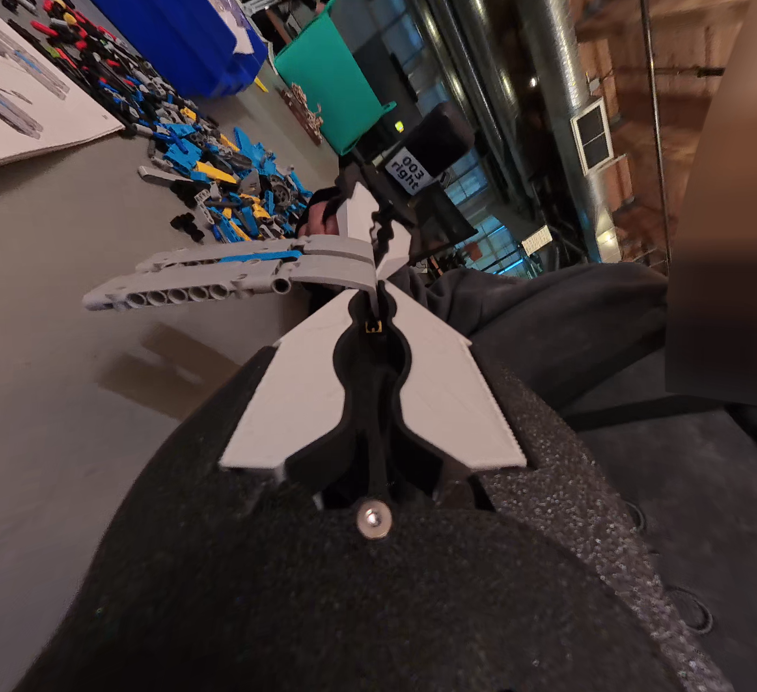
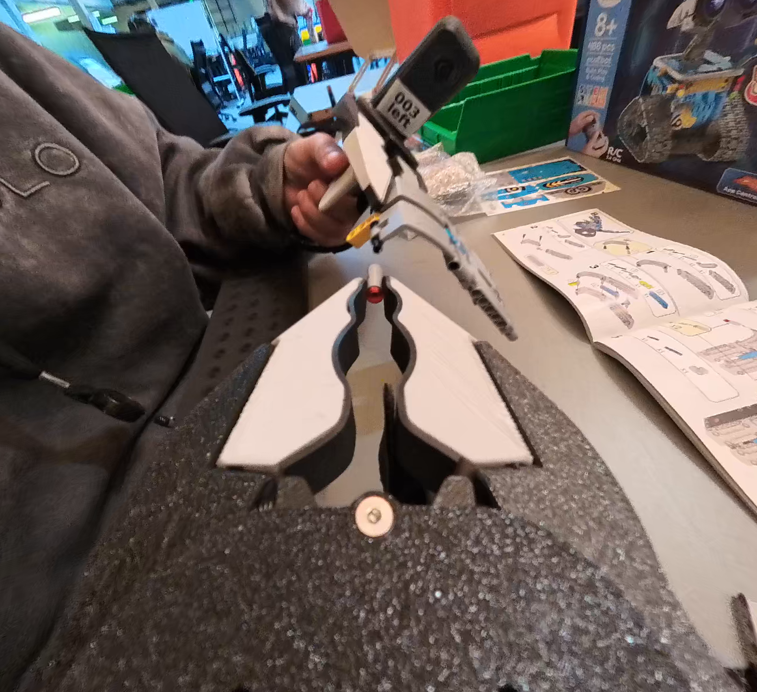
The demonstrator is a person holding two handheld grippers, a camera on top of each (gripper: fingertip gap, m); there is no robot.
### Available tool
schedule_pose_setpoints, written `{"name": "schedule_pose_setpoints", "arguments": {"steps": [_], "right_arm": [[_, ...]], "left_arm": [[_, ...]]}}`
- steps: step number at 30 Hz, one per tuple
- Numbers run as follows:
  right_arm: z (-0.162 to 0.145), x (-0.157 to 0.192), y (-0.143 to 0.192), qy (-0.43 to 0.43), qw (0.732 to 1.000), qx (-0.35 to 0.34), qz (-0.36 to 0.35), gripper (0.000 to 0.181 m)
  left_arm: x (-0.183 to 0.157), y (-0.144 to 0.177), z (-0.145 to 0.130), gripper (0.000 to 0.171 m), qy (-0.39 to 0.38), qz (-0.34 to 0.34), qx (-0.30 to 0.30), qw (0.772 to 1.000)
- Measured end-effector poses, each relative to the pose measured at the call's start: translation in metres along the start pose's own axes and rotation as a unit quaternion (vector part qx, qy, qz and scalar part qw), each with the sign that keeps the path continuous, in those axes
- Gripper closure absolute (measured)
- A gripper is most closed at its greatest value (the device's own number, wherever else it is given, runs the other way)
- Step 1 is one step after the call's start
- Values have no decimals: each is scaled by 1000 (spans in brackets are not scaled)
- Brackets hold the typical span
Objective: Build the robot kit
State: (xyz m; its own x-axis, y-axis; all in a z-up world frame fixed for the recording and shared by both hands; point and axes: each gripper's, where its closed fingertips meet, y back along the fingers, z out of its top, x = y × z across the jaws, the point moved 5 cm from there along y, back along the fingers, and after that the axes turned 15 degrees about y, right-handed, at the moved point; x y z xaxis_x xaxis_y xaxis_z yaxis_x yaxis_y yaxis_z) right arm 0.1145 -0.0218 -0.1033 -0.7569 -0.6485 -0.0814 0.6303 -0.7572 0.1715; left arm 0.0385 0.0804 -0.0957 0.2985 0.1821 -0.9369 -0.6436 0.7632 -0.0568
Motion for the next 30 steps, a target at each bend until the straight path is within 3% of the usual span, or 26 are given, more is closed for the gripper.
{"name": "schedule_pose_setpoints", "arguments": {"steps": [21, 30], "right_arm": [[-7, -6, 0, -75, 997, -11, 30, 175], [-8, -2, -2, -80, 996, -10, 45, 175]], "left_arm": [[9, -7, -7, 169, -51, 20, -29, 998], [11, -15, -15, 169, -83, 40, 0, 996]]}}
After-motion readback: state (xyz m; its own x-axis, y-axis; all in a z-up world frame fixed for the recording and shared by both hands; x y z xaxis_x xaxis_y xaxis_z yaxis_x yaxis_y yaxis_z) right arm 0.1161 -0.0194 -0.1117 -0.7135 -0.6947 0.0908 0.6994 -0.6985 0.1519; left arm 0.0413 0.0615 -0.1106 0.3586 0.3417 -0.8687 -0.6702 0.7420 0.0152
